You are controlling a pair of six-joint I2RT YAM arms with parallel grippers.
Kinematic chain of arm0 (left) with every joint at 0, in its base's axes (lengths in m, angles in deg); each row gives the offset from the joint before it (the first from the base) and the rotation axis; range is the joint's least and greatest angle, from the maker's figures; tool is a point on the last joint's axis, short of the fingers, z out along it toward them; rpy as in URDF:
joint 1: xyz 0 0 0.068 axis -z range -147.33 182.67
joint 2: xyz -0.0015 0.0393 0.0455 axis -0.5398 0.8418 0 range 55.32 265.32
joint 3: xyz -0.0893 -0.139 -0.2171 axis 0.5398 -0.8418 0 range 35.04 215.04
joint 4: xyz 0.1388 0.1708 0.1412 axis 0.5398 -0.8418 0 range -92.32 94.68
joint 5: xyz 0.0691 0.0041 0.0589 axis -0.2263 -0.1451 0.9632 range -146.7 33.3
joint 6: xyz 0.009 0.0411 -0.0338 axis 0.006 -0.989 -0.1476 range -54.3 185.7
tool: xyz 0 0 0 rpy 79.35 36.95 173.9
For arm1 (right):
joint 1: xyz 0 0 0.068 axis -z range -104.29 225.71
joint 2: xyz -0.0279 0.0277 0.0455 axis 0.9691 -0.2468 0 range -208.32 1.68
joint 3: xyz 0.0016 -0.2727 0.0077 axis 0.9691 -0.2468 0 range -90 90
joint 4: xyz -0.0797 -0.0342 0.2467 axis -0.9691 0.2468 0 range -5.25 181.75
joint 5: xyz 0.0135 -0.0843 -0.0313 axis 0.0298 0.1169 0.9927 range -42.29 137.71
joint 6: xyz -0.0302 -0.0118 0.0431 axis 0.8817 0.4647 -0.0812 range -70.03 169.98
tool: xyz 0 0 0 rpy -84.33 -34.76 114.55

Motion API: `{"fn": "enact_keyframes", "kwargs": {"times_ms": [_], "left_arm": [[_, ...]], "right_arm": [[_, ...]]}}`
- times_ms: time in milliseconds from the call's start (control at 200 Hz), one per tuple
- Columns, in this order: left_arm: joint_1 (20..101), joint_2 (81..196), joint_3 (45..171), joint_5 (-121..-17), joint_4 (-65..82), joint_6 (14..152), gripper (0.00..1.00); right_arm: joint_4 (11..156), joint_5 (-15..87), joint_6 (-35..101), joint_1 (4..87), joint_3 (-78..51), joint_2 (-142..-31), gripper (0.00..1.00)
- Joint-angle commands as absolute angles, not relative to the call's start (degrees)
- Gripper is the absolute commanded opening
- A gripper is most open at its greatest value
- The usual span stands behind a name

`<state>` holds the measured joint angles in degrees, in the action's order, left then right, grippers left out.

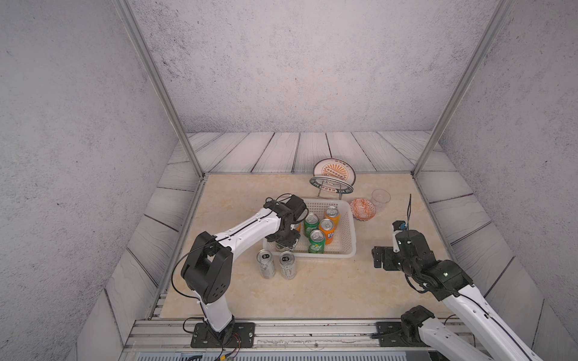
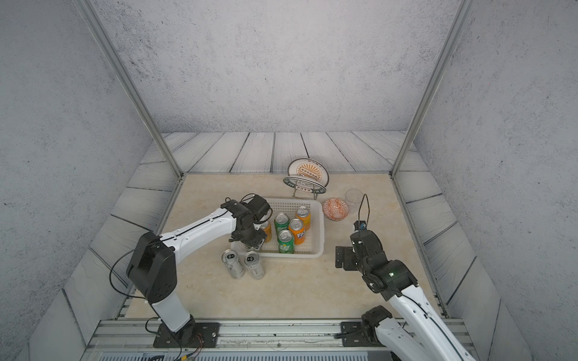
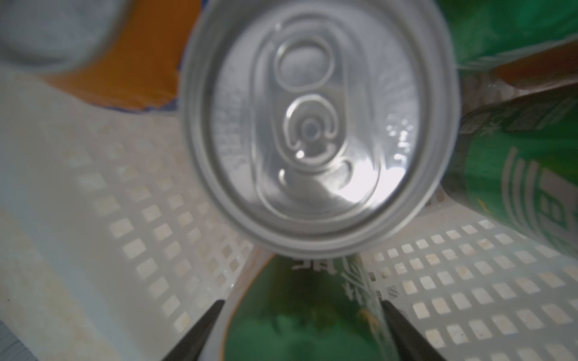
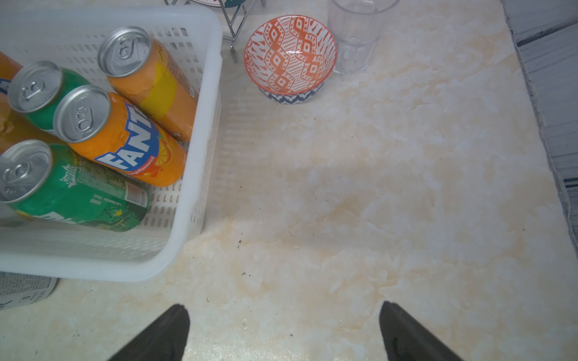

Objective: Take out the drinks from the basket
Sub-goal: Pick up the drink from the basket.

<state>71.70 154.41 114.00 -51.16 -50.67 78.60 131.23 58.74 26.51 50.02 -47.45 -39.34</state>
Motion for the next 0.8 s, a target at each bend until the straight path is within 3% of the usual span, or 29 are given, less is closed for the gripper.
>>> {"fn": "enact_keyframes", "kwargs": {"times_ms": [0,796], "left_arm": [[71.9,150.99,117.11,-49.22,-54.07,78.62,0.64],[78.72,143.65,129.62,-50.55,-60.91,80.37,0.63]], "right_arm": [[130.9,58.61,26.89,50.17,-48.0,-39.1,0.99],[130.81,58.78,26.89,50.17,-48.03,-38.83,0.99]]}}
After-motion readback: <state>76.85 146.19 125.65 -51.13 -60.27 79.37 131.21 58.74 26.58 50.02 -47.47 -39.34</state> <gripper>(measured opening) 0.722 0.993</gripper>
